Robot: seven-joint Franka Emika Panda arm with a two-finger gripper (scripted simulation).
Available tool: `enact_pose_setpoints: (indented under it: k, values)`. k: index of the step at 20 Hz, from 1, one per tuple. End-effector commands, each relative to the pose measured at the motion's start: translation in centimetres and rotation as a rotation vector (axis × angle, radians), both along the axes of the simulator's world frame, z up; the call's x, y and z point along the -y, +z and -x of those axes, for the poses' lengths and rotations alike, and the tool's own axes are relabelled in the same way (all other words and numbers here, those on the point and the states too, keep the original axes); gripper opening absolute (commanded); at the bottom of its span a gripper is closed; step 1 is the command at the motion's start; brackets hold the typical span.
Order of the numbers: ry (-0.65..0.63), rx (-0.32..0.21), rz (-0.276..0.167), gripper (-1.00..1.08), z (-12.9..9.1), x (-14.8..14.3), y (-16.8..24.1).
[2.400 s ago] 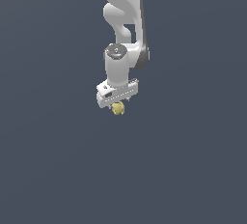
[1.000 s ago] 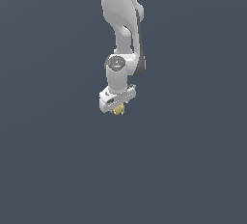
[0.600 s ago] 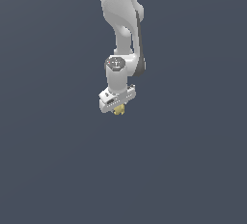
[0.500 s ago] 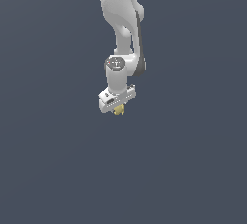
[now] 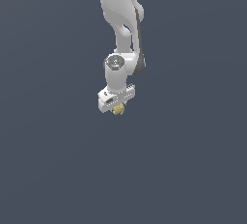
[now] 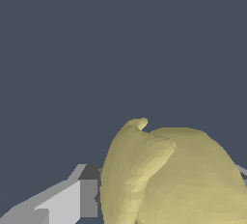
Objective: Pick up the object and move it to a goal position.
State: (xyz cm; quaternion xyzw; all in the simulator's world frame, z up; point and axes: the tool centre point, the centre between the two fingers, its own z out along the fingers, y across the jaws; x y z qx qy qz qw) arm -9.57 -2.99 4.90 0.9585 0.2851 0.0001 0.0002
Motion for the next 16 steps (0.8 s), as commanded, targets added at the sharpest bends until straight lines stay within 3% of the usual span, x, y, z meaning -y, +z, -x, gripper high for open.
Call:
enact_pose_setpoints:
  k: [1, 16]
  values:
    - [0.000, 0.001, 0.000, -1.00, -0.3, 0.4, 0.8]
    - [0.001, 0.001, -0.002, -1.00, -3.9, 5.2, 11.6]
